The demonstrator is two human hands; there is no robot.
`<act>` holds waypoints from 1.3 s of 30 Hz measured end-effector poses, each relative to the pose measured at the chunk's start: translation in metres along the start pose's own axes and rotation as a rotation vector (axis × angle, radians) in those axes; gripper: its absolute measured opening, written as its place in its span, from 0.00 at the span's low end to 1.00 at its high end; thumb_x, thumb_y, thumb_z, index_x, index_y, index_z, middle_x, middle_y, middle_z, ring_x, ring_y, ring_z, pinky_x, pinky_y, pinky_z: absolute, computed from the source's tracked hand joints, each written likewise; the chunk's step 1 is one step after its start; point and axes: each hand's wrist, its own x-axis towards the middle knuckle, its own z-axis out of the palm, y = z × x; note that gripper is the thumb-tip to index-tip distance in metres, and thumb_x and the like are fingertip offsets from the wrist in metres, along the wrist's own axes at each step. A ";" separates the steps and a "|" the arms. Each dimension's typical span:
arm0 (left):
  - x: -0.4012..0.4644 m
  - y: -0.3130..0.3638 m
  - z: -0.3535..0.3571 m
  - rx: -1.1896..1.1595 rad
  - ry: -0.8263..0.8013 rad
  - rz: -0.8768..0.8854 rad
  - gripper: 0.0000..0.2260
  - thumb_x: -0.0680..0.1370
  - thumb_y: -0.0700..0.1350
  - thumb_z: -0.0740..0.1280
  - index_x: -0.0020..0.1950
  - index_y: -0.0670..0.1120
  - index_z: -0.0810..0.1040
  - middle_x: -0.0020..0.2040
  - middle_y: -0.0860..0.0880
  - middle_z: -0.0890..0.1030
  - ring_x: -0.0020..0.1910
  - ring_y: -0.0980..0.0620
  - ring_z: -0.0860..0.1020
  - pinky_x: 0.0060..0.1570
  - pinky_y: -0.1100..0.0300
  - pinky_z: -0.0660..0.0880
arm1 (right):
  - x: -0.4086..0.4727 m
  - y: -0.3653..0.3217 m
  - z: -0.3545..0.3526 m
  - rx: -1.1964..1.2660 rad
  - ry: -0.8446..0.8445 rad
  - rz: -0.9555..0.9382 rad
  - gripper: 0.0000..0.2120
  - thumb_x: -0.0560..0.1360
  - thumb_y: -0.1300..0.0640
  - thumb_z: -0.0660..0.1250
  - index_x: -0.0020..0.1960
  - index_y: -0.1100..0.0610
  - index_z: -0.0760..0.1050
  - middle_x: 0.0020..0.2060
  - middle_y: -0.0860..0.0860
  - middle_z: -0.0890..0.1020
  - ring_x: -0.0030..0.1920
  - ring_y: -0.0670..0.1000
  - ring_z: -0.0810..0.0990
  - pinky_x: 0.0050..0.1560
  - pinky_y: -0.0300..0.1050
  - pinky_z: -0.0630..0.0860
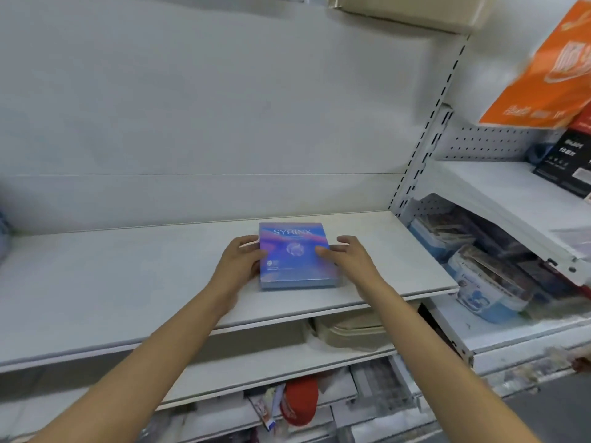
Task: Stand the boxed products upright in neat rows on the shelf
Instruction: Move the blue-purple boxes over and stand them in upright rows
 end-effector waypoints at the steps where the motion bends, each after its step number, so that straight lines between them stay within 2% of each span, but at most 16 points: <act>1: -0.005 0.006 0.001 -0.141 -0.027 -0.074 0.14 0.82 0.40 0.67 0.67 0.46 0.72 0.57 0.44 0.83 0.50 0.52 0.84 0.45 0.60 0.82 | -0.002 -0.005 0.006 -0.013 -0.008 -0.009 0.37 0.73 0.46 0.75 0.75 0.59 0.63 0.67 0.54 0.75 0.61 0.54 0.78 0.58 0.47 0.77; 6: -0.028 0.015 -0.011 -0.328 -0.019 -0.165 0.24 0.81 0.33 0.63 0.76 0.45 0.64 0.61 0.38 0.80 0.54 0.46 0.81 0.55 0.53 0.78 | -0.016 -0.014 0.030 -0.158 0.006 -0.043 0.41 0.71 0.41 0.75 0.74 0.61 0.65 0.68 0.55 0.76 0.63 0.56 0.78 0.62 0.50 0.78; 9: -0.044 0.005 -0.031 -0.361 -0.020 -0.180 0.31 0.79 0.26 0.62 0.79 0.46 0.62 0.67 0.37 0.76 0.58 0.44 0.81 0.56 0.54 0.79 | -0.029 -0.013 0.039 -0.075 -0.061 -0.029 0.40 0.68 0.42 0.79 0.70 0.61 0.67 0.59 0.55 0.78 0.56 0.56 0.80 0.60 0.55 0.80; 12: -0.064 -0.003 -0.054 -0.404 -0.036 -0.174 0.35 0.77 0.24 0.63 0.80 0.48 0.60 0.66 0.38 0.79 0.59 0.46 0.81 0.56 0.53 0.78 | -0.043 -0.013 0.049 -0.006 -0.106 -0.033 0.37 0.68 0.48 0.80 0.67 0.65 0.69 0.53 0.55 0.77 0.53 0.56 0.81 0.61 0.56 0.79; 14: -0.074 -0.007 -0.067 -0.452 -0.030 -0.173 0.35 0.77 0.25 0.64 0.80 0.48 0.60 0.63 0.39 0.81 0.61 0.45 0.81 0.59 0.51 0.78 | -0.050 -0.016 0.056 0.056 -0.132 -0.028 0.36 0.66 0.47 0.82 0.61 0.69 0.72 0.51 0.58 0.78 0.50 0.56 0.81 0.62 0.56 0.78; 15: -0.078 -0.008 -0.071 -0.485 -0.019 -0.184 0.33 0.78 0.26 0.64 0.78 0.49 0.61 0.61 0.39 0.82 0.60 0.45 0.81 0.58 0.51 0.78 | -0.057 -0.020 0.059 0.089 -0.151 -0.039 0.41 0.61 0.41 0.83 0.55 0.71 0.72 0.52 0.63 0.81 0.46 0.54 0.79 0.60 0.54 0.78; 16: -0.084 -0.006 -0.073 -0.487 -0.021 -0.191 0.28 0.79 0.28 0.64 0.75 0.48 0.64 0.59 0.39 0.82 0.57 0.46 0.82 0.55 0.52 0.79 | -0.057 -0.017 0.065 0.116 -0.163 -0.058 0.53 0.54 0.35 0.83 0.56 0.77 0.70 0.54 0.68 0.82 0.43 0.52 0.77 0.57 0.51 0.78; 17: -0.090 -0.005 -0.073 -0.443 -0.043 -0.187 0.19 0.81 0.32 0.64 0.70 0.44 0.68 0.57 0.40 0.82 0.52 0.47 0.83 0.52 0.53 0.80 | -0.054 -0.014 0.072 0.140 -0.175 -0.060 0.57 0.51 0.33 0.83 0.57 0.78 0.70 0.53 0.70 0.82 0.41 0.51 0.75 0.51 0.48 0.75; 19: -0.101 -0.004 -0.072 -0.343 -0.078 -0.169 0.09 0.84 0.40 0.62 0.60 0.40 0.78 0.54 0.42 0.84 0.48 0.49 0.84 0.51 0.53 0.81 | -0.059 -0.015 0.085 0.225 -0.226 -0.040 0.38 0.62 0.43 0.82 0.52 0.76 0.77 0.42 0.63 0.84 0.40 0.52 0.73 0.43 0.47 0.68; 20: -0.104 -0.007 -0.074 -0.325 -0.061 -0.155 0.10 0.85 0.43 0.61 0.59 0.41 0.80 0.53 0.43 0.84 0.49 0.47 0.83 0.55 0.50 0.81 | -0.066 -0.018 0.089 0.261 -0.238 -0.032 0.27 0.68 0.49 0.80 0.48 0.73 0.79 0.39 0.59 0.82 0.40 0.52 0.74 0.41 0.46 0.69; 22: -0.108 -0.011 -0.083 -0.339 -0.026 -0.139 0.13 0.85 0.44 0.59 0.63 0.42 0.80 0.58 0.42 0.84 0.56 0.43 0.82 0.64 0.45 0.76 | -0.076 -0.025 0.098 0.286 -0.245 -0.052 0.17 0.72 0.56 0.77 0.50 0.70 0.81 0.42 0.58 0.84 0.40 0.54 0.81 0.41 0.46 0.76; 27: -0.130 -0.012 -0.134 -0.287 0.137 0.000 0.11 0.83 0.39 0.62 0.64 0.39 0.76 0.51 0.44 0.87 0.46 0.45 0.86 0.42 0.52 0.83 | -0.100 -0.046 0.130 0.382 -0.361 -0.086 0.14 0.70 0.64 0.77 0.54 0.66 0.82 0.52 0.62 0.85 0.47 0.59 0.85 0.51 0.54 0.81; 30: -0.147 -0.009 -0.182 -0.224 0.204 0.106 0.12 0.82 0.40 0.64 0.66 0.40 0.76 0.56 0.42 0.86 0.53 0.40 0.85 0.53 0.44 0.82 | -0.117 -0.064 0.161 0.439 -0.419 -0.144 0.17 0.70 0.68 0.76 0.57 0.67 0.80 0.52 0.63 0.85 0.51 0.64 0.85 0.55 0.64 0.81; 32: -0.160 -0.007 -0.219 -0.221 0.260 0.156 0.13 0.82 0.40 0.66 0.66 0.40 0.76 0.57 0.42 0.85 0.53 0.41 0.85 0.52 0.46 0.82 | -0.130 -0.077 0.186 0.489 -0.443 -0.167 0.17 0.70 0.70 0.74 0.58 0.68 0.79 0.53 0.63 0.85 0.52 0.65 0.85 0.55 0.66 0.80; 36: -0.196 -0.001 -0.297 -0.144 0.374 0.278 0.08 0.81 0.37 0.66 0.59 0.42 0.80 0.50 0.46 0.87 0.45 0.50 0.85 0.44 0.58 0.82 | -0.166 -0.099 0.238 0.496 -0.373 -0.244 0.16 0.70 0.71 0.74 0.57 0.66 0.79 0.51 0.59 0.86 0.49 0.60 0.85 0.54 0.59 0.82; 39: -0.230 0.001 -0.362 -0.065 0.446 0.348 0.08 0.81 0.36 0.67 0.56 0.46 0.82 0.50 0.48 0.86 0.48 0.50 0.82 0.52 0.54 0.79 | -0.198 -0.108 0.283 0.532 -0.356 -0.279 0.17 0.71 0.71 0.73 0.59 0.66 0.78 0.51 0.58 0.86 0.46 0.56 0.84 0.47 0.48 0.82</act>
